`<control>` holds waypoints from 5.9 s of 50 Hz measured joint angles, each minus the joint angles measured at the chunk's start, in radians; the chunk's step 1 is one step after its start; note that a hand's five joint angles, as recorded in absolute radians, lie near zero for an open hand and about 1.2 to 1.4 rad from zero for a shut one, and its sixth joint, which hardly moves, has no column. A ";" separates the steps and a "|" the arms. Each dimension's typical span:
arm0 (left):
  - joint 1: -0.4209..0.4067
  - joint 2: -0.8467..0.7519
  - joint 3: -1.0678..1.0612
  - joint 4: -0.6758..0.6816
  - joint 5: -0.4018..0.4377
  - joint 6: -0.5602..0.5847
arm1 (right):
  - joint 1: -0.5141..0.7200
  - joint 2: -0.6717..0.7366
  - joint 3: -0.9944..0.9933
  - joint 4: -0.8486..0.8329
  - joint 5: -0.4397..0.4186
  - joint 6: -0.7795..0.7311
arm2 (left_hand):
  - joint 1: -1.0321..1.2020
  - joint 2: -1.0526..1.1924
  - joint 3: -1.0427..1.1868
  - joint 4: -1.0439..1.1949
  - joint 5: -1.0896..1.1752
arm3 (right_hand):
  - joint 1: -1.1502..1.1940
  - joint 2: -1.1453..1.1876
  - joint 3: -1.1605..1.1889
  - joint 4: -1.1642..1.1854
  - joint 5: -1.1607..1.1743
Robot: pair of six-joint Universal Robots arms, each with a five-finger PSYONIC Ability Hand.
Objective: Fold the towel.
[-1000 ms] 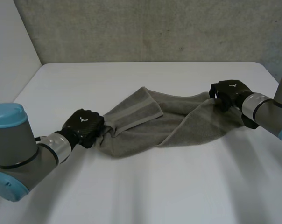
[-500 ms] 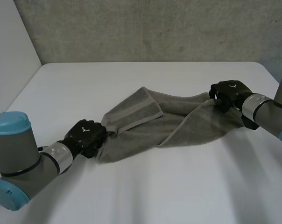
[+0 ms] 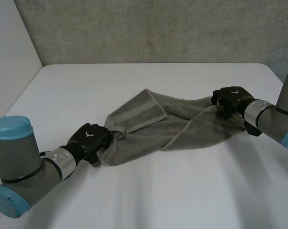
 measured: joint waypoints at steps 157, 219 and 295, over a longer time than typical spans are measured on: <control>0.143 0.106 0.028 -0.013 -0.096 -0.522 | -0.041 -0.236 0.363 -0.054 -0.208 -0.407 | 0.677 0.737 0.748 0.765 0.737 | -0.587 -0.563 -0.640 -0.640 -0.607; 0.142 0.107 0.001 0.004 -0.094 -0.521 | 0.205 -0.277 0.547 -0.320 0.200 -0.641 | 0.677 0.737 0.748 0.765 0.737 | -0.495 -0.504 -0.553 -0.551 -0.518; 0.156 0.021 0.684 -0.361 -0.067 -0.505 | -0.007 -0.146 -0.484 0.407 -0.005 -0.362 | 0.677 0.737 0.749 0.765 0.737 | 0.025 0.010 0.003 0.000 0.019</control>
